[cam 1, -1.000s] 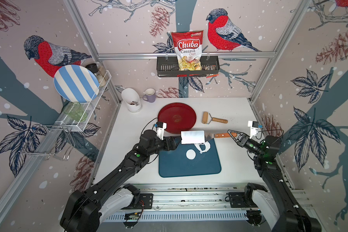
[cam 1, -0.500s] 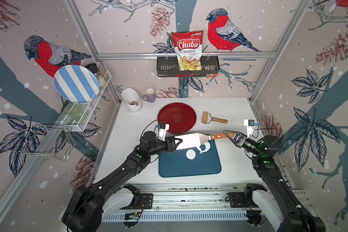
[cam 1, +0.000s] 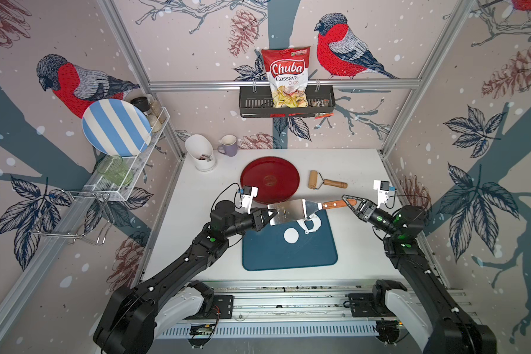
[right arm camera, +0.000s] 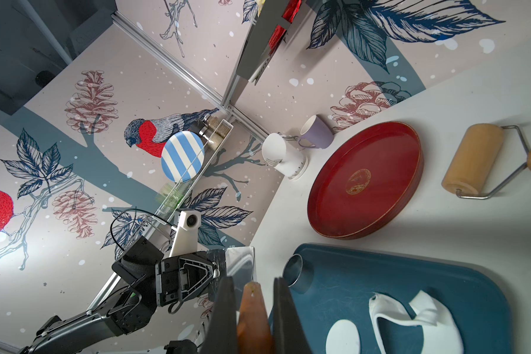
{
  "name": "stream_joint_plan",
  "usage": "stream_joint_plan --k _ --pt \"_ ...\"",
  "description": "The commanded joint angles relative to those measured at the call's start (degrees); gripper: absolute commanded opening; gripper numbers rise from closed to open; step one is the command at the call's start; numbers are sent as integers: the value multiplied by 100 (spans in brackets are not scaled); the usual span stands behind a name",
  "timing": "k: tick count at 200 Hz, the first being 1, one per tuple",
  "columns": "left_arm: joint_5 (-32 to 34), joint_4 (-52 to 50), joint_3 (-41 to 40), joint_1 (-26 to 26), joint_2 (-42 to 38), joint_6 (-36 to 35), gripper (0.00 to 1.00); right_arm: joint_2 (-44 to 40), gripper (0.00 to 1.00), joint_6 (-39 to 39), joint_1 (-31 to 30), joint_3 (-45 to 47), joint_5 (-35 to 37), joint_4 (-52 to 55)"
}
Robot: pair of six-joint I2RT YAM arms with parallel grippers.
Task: Roll out the dumpling wrappers from the dough
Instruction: Pick up the spatula from the center of the board.
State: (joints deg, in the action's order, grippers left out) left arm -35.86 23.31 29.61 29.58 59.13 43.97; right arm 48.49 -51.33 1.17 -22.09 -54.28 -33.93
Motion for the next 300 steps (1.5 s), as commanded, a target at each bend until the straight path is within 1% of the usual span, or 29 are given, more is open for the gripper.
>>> stream_joint_plan --k 1,6,15,34,45,62,90,123,134,173,216,255,300 --pt "53 272 -26 -20 -7 17 0 -68 33 95 -112 -76 169 -48" --pt "64 316 -41 -23 -20 70 0 -86 39 119 -131 -75 260 -18" --pt "79 417 -72 -18 -40 172 0 -120 54 187 -199 -80 422 90" --pt "123 597 -119 -11 -93 422 0 -233 75 401 -392 -85 852 307" --pt "146 694 -147 -9 -126 575 0 -286 80 487 -493 -68 1065 376" --pt "252 764 -147 -10 -190 831 0 -345 81 545 -636 -10 1314 358" --pt "315 1152 -227 11 -225 1285 0 -387 81 416 -956 188 1756 -41" --pt "378 1199 -225 68 -239 1404 0 -294 77 324 -1338 231 2084 -426" --pt "459 1201 -252 78 -282 1424 0 -226 76 257 -1431 222 2142 -543" --pt "739 1283 -400 111 -415 1595 0 -37 66 -11 -1671 205 2291 -903" --pt "1095 1524 -539 207 -508 1763 0 240 61 -191 -2060 178 2566 -1242" --pt "1358 1626 -572 333 -508 1808 0 508 54 -476 -2203 152 2703 -1521" --pt "1588 1545 -570 434 -497 1747 0 562 45 -530 -2261 143 2817 -1593"
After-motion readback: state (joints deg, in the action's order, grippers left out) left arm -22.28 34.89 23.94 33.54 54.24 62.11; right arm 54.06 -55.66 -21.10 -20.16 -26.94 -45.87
